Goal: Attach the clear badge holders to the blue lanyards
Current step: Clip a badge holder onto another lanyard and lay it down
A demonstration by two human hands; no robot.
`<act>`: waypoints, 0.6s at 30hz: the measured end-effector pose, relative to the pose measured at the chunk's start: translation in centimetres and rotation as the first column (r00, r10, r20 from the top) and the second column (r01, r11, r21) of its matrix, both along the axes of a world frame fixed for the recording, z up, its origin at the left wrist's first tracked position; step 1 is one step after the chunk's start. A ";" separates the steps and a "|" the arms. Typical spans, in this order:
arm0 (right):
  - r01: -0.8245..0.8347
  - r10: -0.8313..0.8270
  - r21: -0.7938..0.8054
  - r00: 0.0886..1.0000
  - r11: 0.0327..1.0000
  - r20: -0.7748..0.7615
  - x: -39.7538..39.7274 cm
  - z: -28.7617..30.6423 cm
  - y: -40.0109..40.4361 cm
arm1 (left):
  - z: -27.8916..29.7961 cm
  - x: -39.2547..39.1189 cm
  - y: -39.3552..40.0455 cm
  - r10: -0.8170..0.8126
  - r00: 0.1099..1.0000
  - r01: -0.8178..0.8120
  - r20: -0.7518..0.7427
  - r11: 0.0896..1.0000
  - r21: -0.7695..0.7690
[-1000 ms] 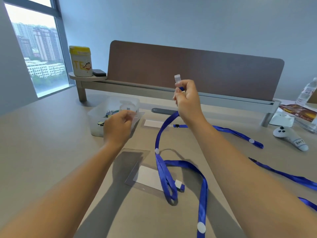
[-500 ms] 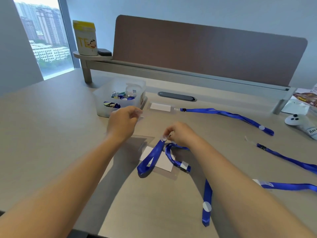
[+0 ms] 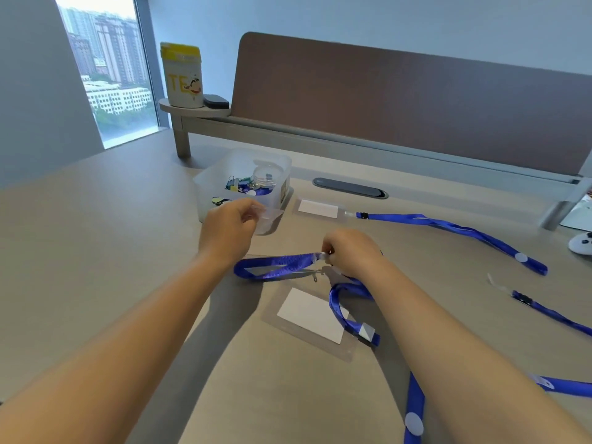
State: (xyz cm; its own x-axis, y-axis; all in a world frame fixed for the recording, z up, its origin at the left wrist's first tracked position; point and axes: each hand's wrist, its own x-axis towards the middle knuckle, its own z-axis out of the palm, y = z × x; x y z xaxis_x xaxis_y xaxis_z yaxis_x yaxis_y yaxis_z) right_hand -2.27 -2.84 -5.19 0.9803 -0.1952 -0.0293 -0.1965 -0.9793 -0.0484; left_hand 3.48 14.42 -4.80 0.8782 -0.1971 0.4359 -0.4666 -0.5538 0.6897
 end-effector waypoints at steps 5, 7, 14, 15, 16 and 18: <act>-0.007 -0.034 0.196 0.978 0.981 0.207 1.5 3.8 0.6 | 2.2 1.5 1.5 0.084 0.996 -0.082 0.008 0.988 -0.127; -0.017 -0.070 0.290 0.956 0.957 0.284 2.7 5.1 1.3 | 3.0 2.1 2.2 0.106 0.994 -0.106 -0.008 0.980 -0.167; -0.073 -0.269 0.543 0.809 0.837 0.523 9.3 8.1 4.8 | 4.3 5.2 4.9 0.138 0.989 -0.145 -0.051 0.971 -0.189; -0.062 -0.299 0.555 0.790 0.830 0.535 10.4 8.3 5.1 | 4.4 5.8 5.3 0.140 0.989 -0.148 -0.051 0.970 -0.191; -0.040 -0.324 0.557 0.777 0.830 0.539 11.5 8.5 5.3 | 4.4 6.3 5.8 0.145 0.988 -0.152 -0.050 0.970 -0.192; 0.011 -0.361 0.551 0.766 0.835 0.531 13.4 8.7 5.5 | 4.5 7.5 6.6 0.155 0.987 -0.161 -0.043 0.967 -0.196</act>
State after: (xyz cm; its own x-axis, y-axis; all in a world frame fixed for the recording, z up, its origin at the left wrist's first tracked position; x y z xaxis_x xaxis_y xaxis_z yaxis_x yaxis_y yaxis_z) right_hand 11.10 2.65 3.52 0.7680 -0.5047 0.3943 -0.1306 -0.7262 -0.6750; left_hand 10.94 20.99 -0.28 0.9032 0.0331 0.4280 -0.3639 -0.4697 0.8043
